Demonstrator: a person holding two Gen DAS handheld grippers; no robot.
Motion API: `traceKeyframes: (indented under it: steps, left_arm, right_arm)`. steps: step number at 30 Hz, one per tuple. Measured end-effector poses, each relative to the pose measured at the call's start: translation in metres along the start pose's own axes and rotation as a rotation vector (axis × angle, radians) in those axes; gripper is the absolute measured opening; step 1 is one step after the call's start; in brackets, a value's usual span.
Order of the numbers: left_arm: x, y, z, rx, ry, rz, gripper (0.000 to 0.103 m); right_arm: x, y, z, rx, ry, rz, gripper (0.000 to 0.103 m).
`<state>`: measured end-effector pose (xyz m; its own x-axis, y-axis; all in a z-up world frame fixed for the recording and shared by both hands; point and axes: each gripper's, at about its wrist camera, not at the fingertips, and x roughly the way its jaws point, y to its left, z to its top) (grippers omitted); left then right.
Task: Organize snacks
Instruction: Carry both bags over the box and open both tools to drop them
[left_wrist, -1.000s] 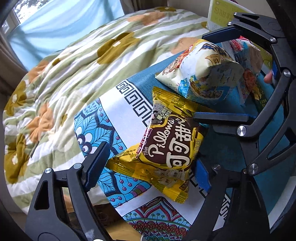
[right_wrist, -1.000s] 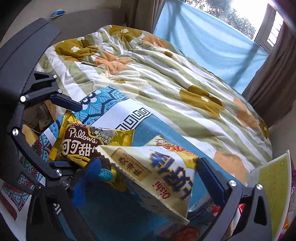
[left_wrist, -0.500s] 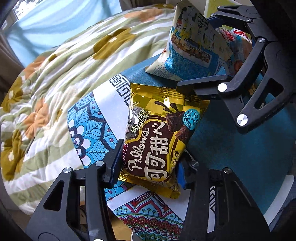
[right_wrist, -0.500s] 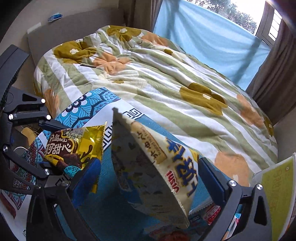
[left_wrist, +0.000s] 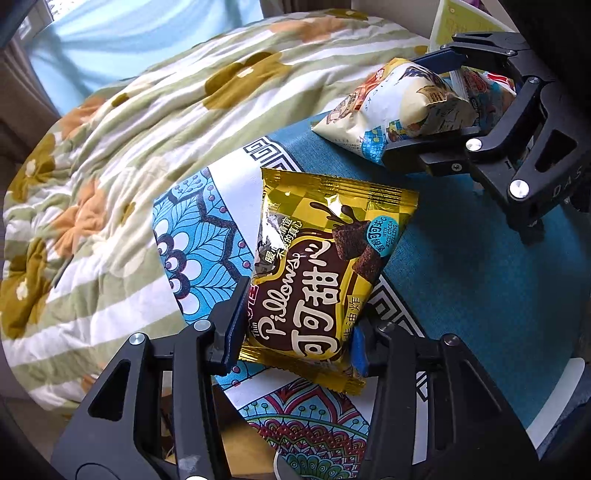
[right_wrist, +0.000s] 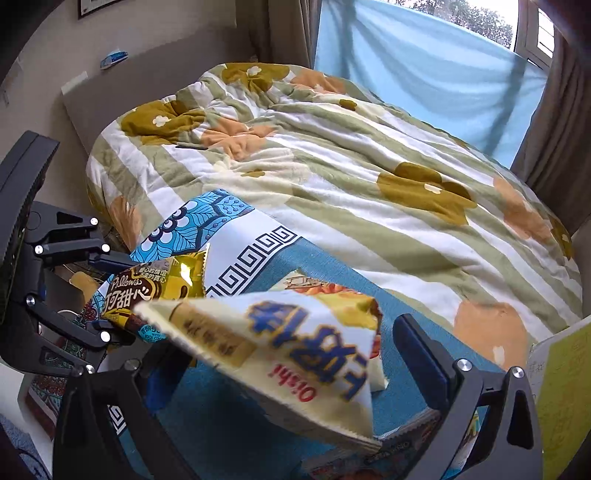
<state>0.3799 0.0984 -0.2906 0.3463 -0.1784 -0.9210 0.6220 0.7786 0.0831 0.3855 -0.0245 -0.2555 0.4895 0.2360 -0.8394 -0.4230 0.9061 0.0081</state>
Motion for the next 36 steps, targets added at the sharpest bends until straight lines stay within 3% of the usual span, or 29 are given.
traceKeyframes:
  steps: [11,17,25,36]
  left_arm:
    - [-0.015,0.007,-0.005,-0.065,-0.031,-0.006,0.041]
    - [-0.047,0.014,-0.009,-0.094,-0.069,0.013,0.041]
    - [-0.125,0.012,-0.004,-0.122,-0.155,0.056,0.041]
    - [-0.211,-0.029,0.059,-0.037,-0.324,0.059,0.041]
  right_arm:
    - [-0.002,0.013,0.001,-0.008,-0.004,0.008,0.065]
    - [-0.026,0.021,0.006,0.034,-0.055,0.004,0.064]
    - [-0.089,0.032,0.018,0.136,-0.147,-0.015,0.064]
    - [-0.206,0.021,0.007,0.268,-0.269,-0.128,0.064]
